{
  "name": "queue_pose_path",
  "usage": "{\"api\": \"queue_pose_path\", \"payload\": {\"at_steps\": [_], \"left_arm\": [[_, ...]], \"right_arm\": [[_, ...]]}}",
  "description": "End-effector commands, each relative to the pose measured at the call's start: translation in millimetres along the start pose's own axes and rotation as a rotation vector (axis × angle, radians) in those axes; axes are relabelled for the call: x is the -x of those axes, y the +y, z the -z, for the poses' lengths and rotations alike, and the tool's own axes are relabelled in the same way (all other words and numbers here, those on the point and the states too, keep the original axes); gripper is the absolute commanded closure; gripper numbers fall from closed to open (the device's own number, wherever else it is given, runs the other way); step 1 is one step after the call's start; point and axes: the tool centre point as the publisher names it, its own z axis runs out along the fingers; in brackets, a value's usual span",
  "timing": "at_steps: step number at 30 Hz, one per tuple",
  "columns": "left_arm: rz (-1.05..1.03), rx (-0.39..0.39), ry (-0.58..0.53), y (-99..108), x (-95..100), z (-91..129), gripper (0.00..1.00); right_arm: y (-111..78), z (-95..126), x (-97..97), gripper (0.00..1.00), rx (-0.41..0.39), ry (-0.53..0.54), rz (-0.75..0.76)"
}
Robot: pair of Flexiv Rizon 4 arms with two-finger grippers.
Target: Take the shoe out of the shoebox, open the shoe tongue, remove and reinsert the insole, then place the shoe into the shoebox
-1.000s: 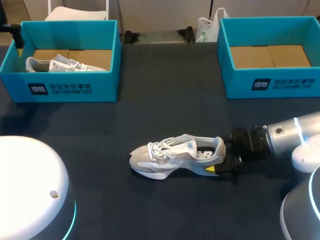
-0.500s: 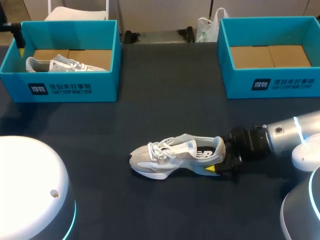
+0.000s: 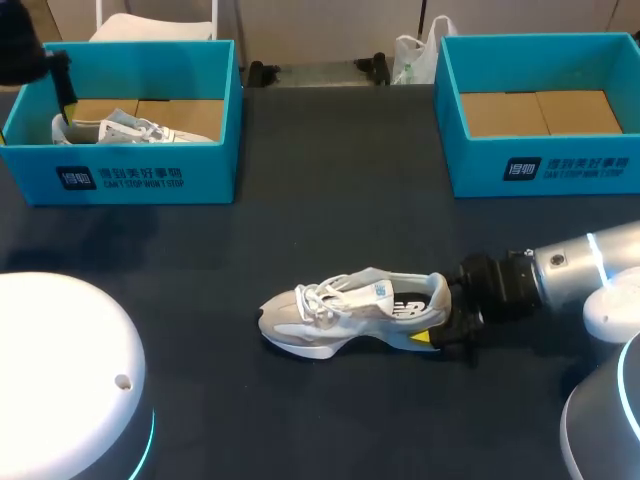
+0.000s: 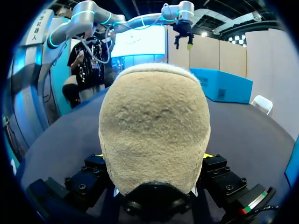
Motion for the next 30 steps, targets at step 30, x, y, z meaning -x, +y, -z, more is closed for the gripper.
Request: {"api": "queue_pose_path", "payload": {"at_steps": [30], "left_arm": [[1.674, -0.032, 0.021, -137, 27.6, -21, 0.00]], "right_arm": [[-0.2, 0, 1.1, 1.00, -0.004, 0.000, -0.001]]}}
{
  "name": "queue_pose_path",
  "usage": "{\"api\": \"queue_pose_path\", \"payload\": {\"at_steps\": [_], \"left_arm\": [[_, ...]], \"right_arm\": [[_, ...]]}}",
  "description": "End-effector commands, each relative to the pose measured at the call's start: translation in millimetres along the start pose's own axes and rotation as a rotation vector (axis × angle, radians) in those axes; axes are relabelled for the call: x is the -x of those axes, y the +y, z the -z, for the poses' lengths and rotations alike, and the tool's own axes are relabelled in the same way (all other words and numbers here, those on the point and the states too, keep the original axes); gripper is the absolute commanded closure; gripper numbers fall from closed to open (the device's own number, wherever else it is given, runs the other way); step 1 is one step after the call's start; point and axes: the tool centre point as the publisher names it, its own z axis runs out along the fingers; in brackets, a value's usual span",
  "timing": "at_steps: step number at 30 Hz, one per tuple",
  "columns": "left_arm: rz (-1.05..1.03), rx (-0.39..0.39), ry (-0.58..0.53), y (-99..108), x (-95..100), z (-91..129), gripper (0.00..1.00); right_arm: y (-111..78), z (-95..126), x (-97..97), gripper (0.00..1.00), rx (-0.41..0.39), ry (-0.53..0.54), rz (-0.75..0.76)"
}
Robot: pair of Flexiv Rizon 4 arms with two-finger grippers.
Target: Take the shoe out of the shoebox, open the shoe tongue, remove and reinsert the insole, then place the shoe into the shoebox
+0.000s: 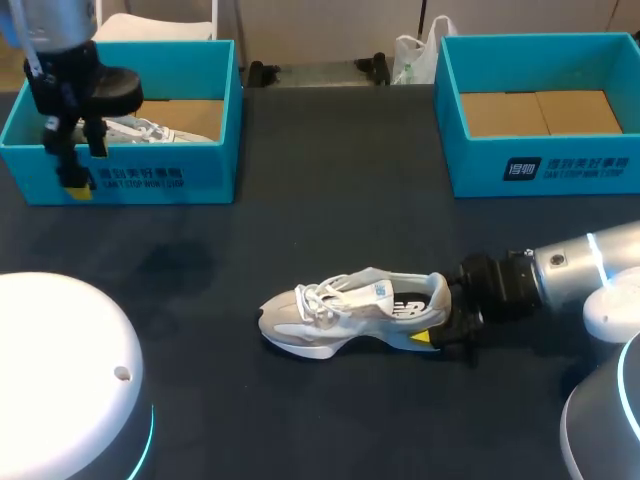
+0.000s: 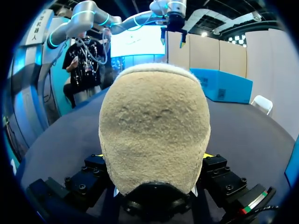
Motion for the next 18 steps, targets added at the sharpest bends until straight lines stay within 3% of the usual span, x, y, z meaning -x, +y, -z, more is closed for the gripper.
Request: {"api": "queue_pose_path", "payload": {"at_steps": [1, 6, 11, 18], "left_arm": [[0.721, -0.028, 0.070, -19, -13.1, -6, 0.00], [1.071, -0.050, 0.074, -54, -32.5, -13, 0.00], [1.312, 0.006, 0.181, -100, -56.3, -18, 0.00], [1.337, -0.015, 0.162, -105, -58.7, -18, 0.00]], "right_arm": [[-0.1, 0, 1.0, 1.00, -0.004, 0.000, -0.001], [-0.1, 0, 1.0, 1.00, -0.004, 0.000, -0.001], [-0.1, 0, 1.0, 1.00, -0.004, 0.000, -0.001], [-0.1, 0, 1.0, 1.00, -0.004, 0.000, -0.001]]}}
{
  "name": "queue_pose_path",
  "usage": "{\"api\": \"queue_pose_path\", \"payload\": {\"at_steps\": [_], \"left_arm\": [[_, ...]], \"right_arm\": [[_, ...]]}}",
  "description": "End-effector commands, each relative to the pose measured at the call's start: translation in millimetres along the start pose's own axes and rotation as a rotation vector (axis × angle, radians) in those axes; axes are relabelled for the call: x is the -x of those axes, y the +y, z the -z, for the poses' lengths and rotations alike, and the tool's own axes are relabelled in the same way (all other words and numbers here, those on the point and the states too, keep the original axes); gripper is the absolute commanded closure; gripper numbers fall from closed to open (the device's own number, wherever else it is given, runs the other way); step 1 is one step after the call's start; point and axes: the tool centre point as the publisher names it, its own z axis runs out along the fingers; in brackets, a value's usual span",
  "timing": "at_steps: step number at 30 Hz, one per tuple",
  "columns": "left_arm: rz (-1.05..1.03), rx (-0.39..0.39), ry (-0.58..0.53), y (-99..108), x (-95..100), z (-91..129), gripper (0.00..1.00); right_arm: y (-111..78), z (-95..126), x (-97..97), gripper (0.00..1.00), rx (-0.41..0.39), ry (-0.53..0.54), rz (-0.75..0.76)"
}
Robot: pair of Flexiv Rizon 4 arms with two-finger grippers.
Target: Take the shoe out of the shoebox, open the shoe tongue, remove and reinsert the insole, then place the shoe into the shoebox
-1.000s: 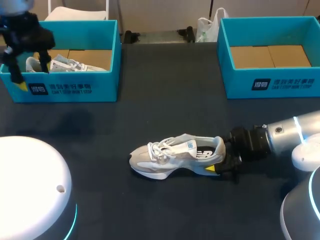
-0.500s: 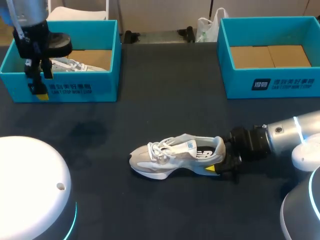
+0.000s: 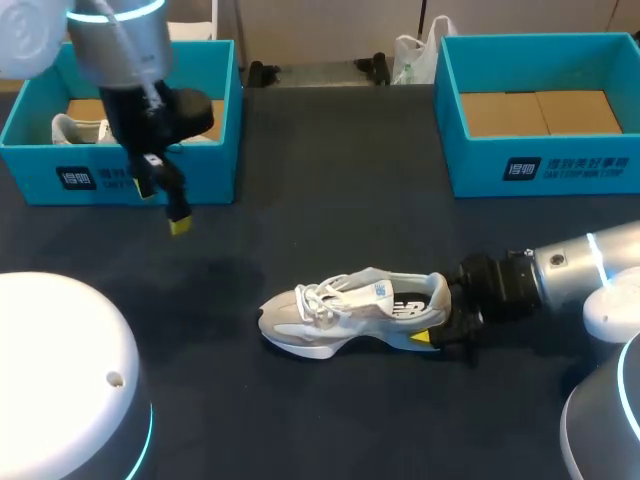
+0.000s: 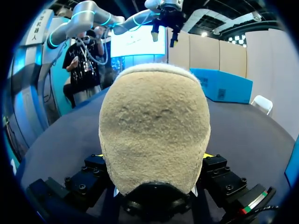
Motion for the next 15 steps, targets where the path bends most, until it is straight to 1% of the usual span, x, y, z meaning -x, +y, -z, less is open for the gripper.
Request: {"api": "queue_pose_path", "payload": {"at_steps": [1, 7, 8, 10, 11, 12, 14, 15], "left_arm": [[0.719, 0.016, 0.093, -6, 0.7, 0, 0.00], [0.719, 0.016, 0.093, -6, 0.7, 0, 0.00], [0.771, 0.000, 0.092, -9, -4.9, -2, 0.00], [0.854, 0.003, 0.115, -15, -20.7, -5, 0.00], [0.904, -0.023, 0.117, -18, -28.1, -7, 0.00], [0.925, -0.015, 0.122, -20, -35.3, -7, 0.00], [1.021, -0.066, 0.103, -27, -47.9, -11, 0.00], [1.034, -0.069, 0.095, -30, -53.6, -13, 0.00]], "right_arm": [[-0.2, 0, 1.0, 1.00, -0.004, -0.001, -0.001], [-0.2, 0, 1.0, 1.00, -0.004, -0.001, -0.001], [-0.2, 0, 1.0, 1.00, -0.004, -0.001, -0.001], [-0.2, 0, 1.0, 1.00, -0.004, -0.001, -0.001], [-0.2, 0, 1.0, 1.00, -0.004, -0.001, -0.001], [-0.2, 0, 1.0, 1.00, -0.004, -0.001, -0.001], [-0.2, 0, 1.0, 1.00, -0.004, -0.001, -0.001], [-0.2, 0, 1.0, 1.00, -0.004, -0.001, -0.001]]}}
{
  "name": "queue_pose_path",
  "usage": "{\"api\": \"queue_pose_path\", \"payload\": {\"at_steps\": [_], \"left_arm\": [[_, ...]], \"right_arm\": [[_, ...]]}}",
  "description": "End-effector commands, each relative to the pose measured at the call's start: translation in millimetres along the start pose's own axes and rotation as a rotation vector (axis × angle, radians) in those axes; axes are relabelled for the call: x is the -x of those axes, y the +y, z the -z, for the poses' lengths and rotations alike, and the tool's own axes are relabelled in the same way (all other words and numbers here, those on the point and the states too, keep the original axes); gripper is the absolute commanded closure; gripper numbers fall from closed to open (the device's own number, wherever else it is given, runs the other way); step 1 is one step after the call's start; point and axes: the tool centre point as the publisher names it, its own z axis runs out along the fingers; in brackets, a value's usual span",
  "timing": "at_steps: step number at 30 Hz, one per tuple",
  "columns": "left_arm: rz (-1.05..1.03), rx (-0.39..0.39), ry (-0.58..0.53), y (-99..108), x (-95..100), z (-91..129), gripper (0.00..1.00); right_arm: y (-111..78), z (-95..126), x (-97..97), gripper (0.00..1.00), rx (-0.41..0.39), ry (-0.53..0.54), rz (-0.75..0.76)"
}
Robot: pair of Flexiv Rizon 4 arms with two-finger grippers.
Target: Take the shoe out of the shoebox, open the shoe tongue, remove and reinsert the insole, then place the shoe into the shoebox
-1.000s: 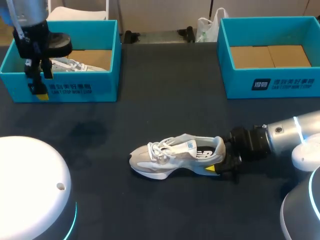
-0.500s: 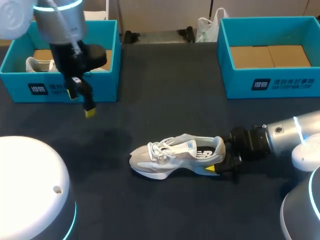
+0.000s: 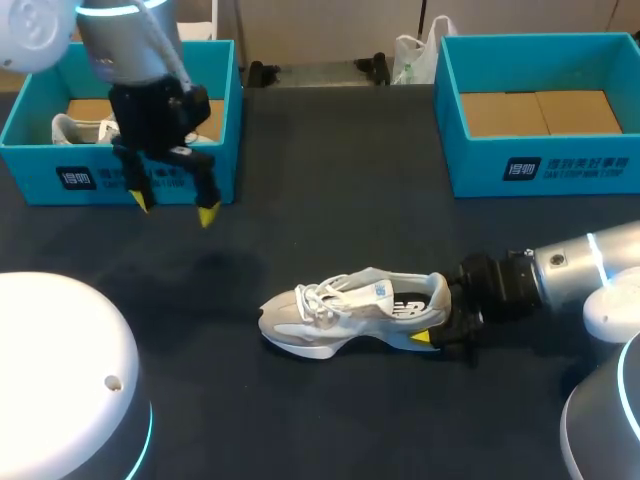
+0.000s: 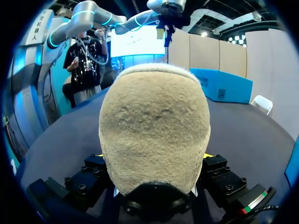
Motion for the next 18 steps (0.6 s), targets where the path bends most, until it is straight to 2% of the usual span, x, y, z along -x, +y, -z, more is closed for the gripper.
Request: {"api": "queue_pose_path", "payload": {"at_steps": [1, 3, 10, 18], "left_arm": [[0.554, -0.079, 0.033, 0, -35.0, -14, 0.00], [0.594, -0.104, 0.021, -4, -47.5, -19, 0.00], [0.667, -0.074, 0.027, -12, -95.7, -32, 0.00], [0.667, -0.074, 0.027, -12, -95.7, -32, 0.00]], "right_arm": [[-0.2, -1, 1.0, 1.00, -0.004, 0.000, -0.001], [-0.2, -1, 1.0, 1.00, -0.004, 0.000, -0.001], [-0.2, -1, 1.0, 1.00, -0.004, 0.000, -0.001], [-0.2, -1, 1.0, 1.00, -0.004, 0.000, -0.001]]}}
